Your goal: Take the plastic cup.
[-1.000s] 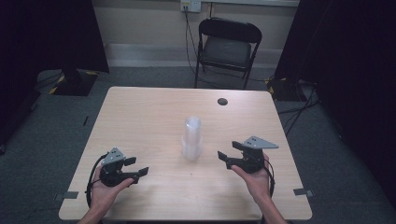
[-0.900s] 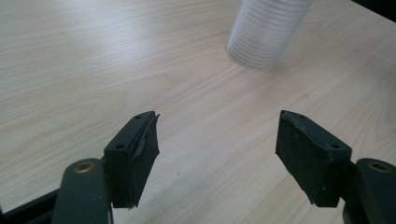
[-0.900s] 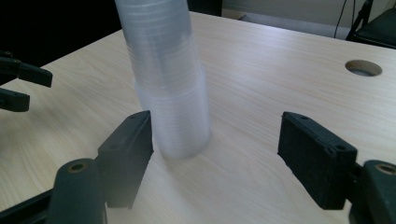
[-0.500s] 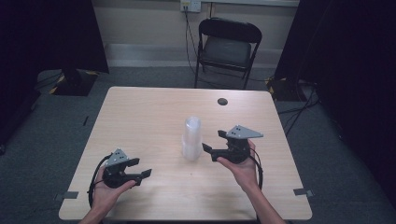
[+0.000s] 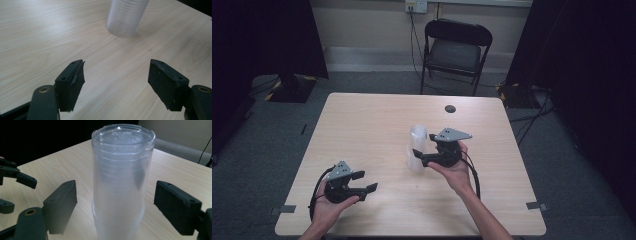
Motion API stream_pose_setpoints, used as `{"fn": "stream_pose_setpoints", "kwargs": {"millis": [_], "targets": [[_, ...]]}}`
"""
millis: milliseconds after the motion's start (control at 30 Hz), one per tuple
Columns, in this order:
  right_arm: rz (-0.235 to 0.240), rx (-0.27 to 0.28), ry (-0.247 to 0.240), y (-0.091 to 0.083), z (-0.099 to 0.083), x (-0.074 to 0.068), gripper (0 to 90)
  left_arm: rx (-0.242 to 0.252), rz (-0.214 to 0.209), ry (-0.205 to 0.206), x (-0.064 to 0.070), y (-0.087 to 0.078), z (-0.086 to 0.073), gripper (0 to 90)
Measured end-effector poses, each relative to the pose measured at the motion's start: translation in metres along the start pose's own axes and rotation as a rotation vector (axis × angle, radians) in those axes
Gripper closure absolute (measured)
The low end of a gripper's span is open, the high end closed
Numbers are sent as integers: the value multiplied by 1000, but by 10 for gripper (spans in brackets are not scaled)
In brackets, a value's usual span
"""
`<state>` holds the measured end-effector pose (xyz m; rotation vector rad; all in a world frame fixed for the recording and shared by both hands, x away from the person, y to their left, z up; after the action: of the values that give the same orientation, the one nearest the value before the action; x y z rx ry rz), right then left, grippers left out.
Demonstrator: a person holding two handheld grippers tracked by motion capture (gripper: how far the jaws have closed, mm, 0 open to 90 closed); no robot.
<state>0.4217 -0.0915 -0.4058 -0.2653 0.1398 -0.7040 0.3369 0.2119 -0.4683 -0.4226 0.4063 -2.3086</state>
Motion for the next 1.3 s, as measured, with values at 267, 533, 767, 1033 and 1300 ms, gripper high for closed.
{"fn": "stream_pose_setpoints", "kwargs": {"millis": [267,533,767,1033,1300], "targets": [[-3,-6,23,19,0,5,172,19,6,-5,-3,-2,1,247],[6,-14,38,31,-1,7,213,12,17,-12,-6,-3,0,241],[-6,-51,13,40,-4,6,263,-14,44,17,-7,-3,-1,241],[-5,-57,4,40,-4,4,306,-20,48,21,-9,-4,-1,241],[0,-48,16,39,-3,5,312,-26,47,22,-9,-3,-2,241]]}}
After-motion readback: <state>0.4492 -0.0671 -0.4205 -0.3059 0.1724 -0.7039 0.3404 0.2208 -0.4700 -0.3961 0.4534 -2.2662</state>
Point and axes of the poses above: each handheld gripper's, and its own axes: y roughly forward along the jaws, z roughly out of its top, x roughly to its right, the point moved 2 cm from there along y, roughly forward along the jaws, and after that the axes turned 8 degrees about x, right-handed, at the moved point
